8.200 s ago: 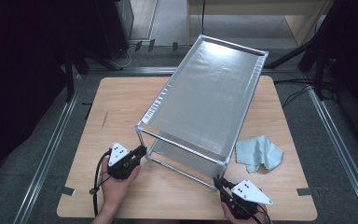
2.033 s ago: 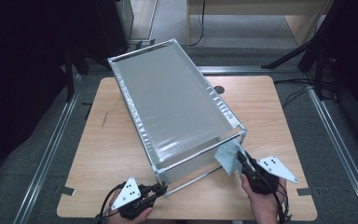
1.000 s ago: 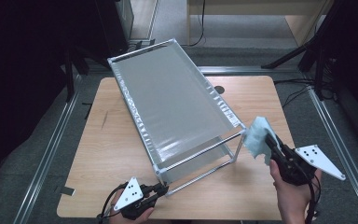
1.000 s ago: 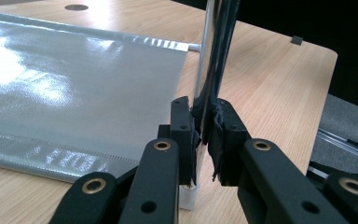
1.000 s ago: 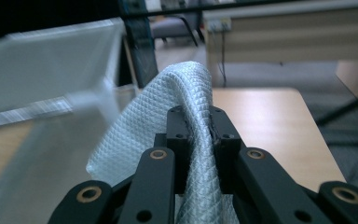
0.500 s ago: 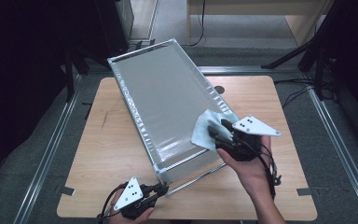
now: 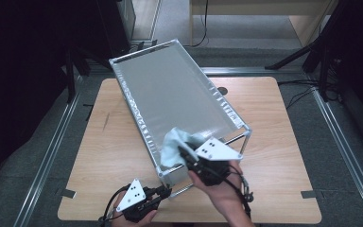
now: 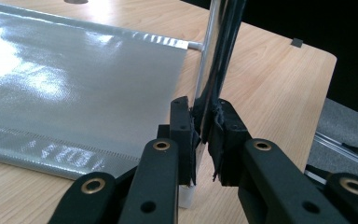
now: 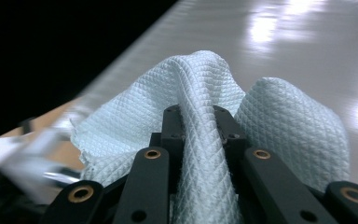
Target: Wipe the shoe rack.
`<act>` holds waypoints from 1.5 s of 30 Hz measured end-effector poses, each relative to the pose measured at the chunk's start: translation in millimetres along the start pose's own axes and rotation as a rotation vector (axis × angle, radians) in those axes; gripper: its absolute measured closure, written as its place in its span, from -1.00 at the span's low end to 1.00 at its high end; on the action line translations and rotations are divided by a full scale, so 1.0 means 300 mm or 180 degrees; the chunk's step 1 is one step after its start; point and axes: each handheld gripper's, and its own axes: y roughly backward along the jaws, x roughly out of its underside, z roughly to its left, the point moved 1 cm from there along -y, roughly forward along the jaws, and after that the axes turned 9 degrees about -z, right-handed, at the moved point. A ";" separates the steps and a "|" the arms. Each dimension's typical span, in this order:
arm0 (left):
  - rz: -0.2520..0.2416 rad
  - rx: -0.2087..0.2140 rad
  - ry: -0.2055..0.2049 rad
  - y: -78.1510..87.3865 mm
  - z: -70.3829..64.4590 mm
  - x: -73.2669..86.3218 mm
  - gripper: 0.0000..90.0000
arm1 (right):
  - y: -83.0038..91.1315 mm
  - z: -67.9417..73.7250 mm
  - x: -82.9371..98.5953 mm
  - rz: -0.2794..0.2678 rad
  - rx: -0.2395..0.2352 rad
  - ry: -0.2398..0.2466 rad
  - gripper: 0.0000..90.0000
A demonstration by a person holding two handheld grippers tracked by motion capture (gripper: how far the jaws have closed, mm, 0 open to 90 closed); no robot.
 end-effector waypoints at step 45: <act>0.0019 -0.0013 0.0040 -0.009 -0.002 0.007 0.78 | 0.144 -0.249 0.018 -0.0227 0.0795 -0.0230 0.77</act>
